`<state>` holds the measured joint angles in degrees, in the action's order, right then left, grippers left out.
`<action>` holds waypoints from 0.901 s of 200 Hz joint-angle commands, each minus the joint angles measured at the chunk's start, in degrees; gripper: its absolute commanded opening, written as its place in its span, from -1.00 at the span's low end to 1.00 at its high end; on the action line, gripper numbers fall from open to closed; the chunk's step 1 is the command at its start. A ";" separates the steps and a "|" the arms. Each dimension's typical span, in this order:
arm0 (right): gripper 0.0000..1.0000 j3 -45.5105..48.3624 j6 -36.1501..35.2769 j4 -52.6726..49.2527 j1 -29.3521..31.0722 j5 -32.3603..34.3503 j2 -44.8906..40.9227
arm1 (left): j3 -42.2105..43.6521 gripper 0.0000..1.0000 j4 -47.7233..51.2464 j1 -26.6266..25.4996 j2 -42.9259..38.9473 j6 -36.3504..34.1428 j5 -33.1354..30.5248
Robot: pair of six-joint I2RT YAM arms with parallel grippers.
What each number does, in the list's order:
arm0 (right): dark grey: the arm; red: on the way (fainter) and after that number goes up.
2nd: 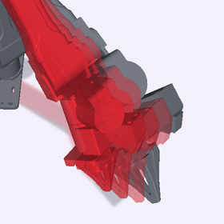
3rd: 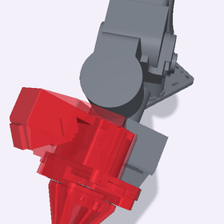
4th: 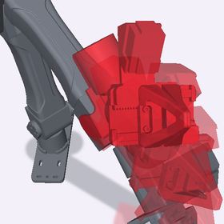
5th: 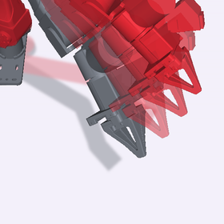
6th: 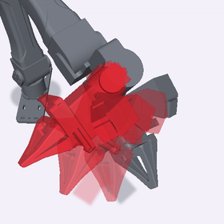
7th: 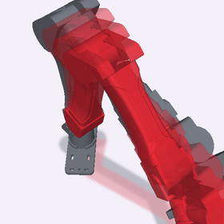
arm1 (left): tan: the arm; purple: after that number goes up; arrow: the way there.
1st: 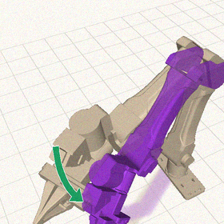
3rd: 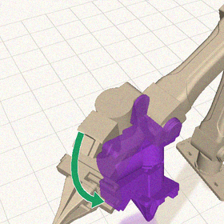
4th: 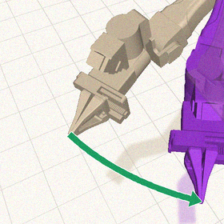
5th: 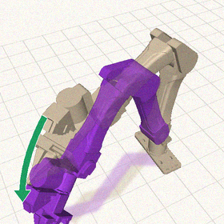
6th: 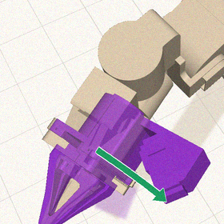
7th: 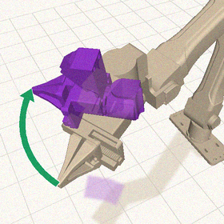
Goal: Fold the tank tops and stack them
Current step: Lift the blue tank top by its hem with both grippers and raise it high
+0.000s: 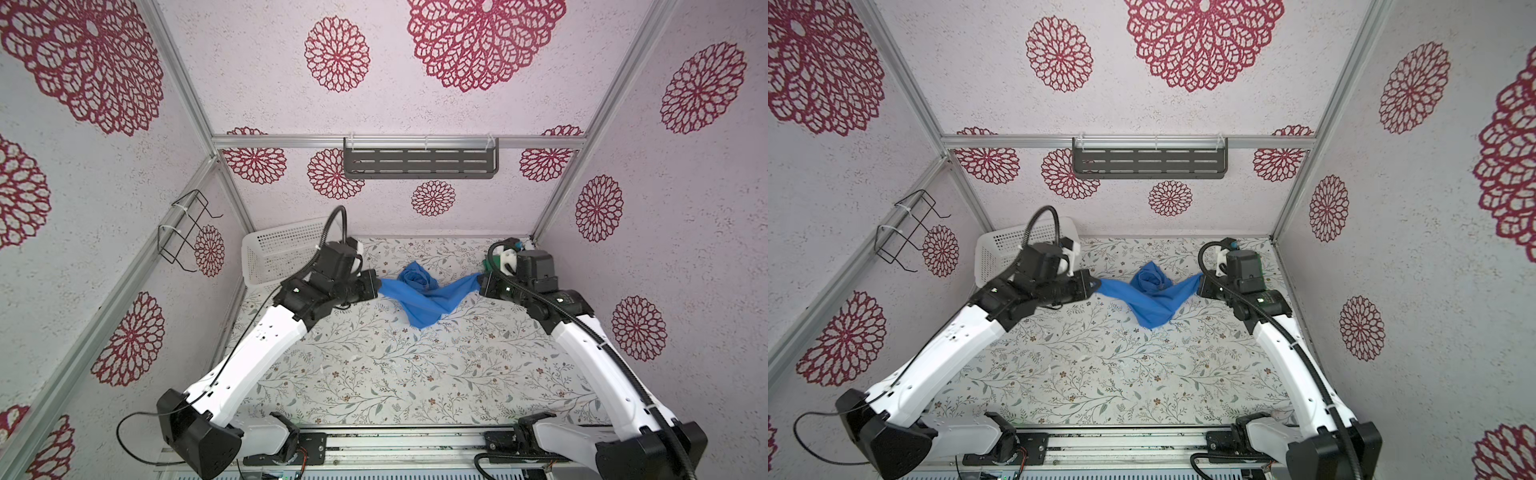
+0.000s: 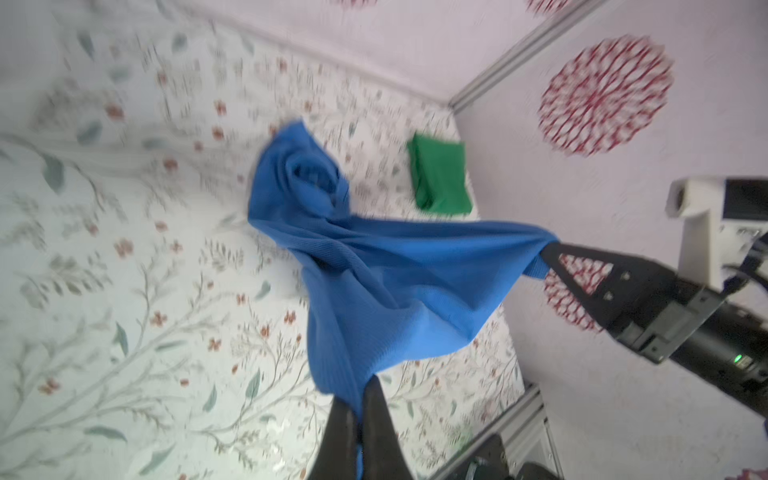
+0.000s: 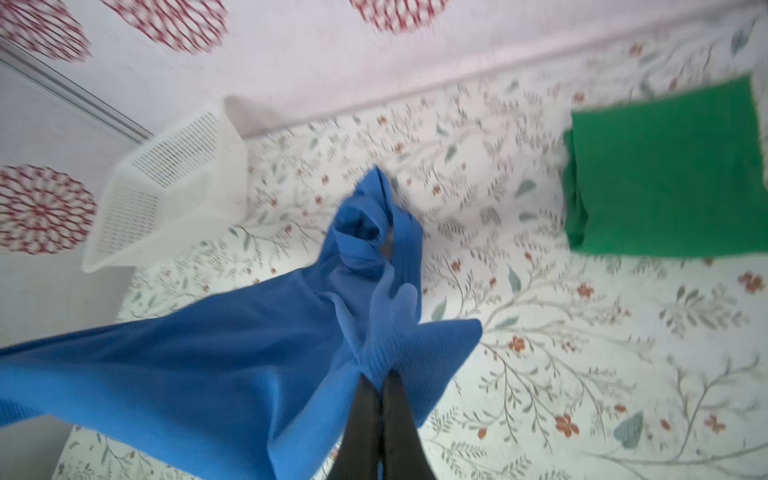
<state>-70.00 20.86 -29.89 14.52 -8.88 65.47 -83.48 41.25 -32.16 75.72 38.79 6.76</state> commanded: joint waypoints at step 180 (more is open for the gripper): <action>-1.00 -22.91 -13.52 7.95 -0.14 -2.82 8.80 | -43.50 -1.00 23.45 18.65 17.52 -25.05 -2.29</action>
<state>-89.30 12.16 -27.53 14.72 -15.35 68.14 -120.53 68.07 -16.97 86.15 17.08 -1.02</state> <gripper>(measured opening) 0.048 0.046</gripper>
